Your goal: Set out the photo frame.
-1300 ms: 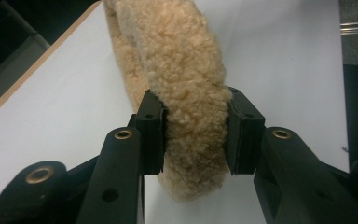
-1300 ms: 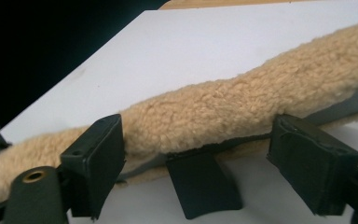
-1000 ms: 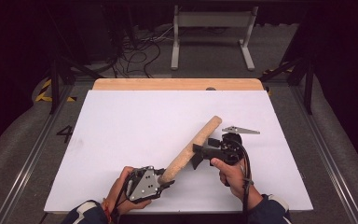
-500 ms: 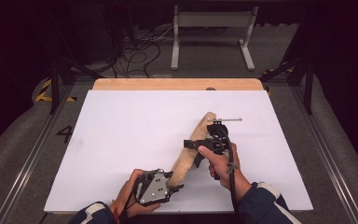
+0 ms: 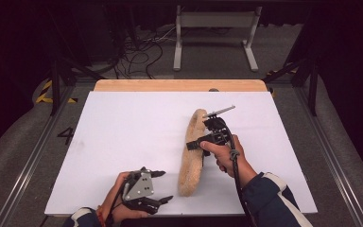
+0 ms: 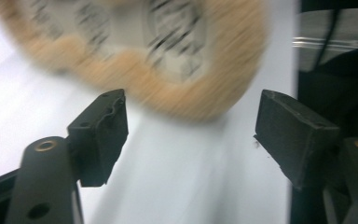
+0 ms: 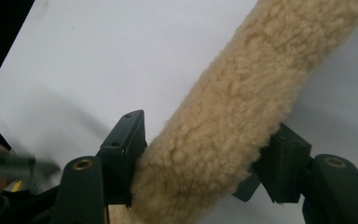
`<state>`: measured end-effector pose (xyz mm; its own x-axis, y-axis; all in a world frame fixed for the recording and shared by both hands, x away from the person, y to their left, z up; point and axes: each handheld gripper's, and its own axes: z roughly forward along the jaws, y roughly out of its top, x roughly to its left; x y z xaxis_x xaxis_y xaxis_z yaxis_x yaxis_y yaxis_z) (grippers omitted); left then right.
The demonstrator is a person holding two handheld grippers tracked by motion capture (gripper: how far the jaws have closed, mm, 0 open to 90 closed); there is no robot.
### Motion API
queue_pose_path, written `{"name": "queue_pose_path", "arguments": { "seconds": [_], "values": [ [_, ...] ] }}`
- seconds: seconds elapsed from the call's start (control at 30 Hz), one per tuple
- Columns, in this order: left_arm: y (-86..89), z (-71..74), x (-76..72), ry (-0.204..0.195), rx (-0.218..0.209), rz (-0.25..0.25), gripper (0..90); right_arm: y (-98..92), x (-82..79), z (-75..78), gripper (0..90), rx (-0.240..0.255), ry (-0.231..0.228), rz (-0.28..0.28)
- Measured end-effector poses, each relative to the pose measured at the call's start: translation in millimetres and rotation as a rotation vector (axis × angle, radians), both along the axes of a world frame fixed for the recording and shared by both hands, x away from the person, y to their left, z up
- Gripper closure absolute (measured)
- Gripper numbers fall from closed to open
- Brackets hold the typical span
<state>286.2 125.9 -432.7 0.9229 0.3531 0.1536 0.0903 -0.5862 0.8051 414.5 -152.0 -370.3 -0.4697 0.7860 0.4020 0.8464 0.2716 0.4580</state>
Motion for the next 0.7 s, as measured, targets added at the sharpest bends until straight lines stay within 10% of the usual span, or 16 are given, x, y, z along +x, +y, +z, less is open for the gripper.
{"name": "queue_pose_path", "arguments": {
  "seconds": [0.1,0.3,0.7],
  "values": [
    [17.7,-8.6,6.9,0.016,0.072,0.122,17.5,-0.4,2.3,0.2,39.6,-0.005,0.000,0.029],
    [50.6,-13.7,13.0,0.039,0.033,0.224,13.5,7.5,3.8,2.9,38.1,-0.056,-0.024,0.056],
    [70.0,-13.8,17.2,0.056,0.010,0.275,12.5,12.4,0.7,5.5,48.0,-0.099,-0.053,0.072]
  ]
}}
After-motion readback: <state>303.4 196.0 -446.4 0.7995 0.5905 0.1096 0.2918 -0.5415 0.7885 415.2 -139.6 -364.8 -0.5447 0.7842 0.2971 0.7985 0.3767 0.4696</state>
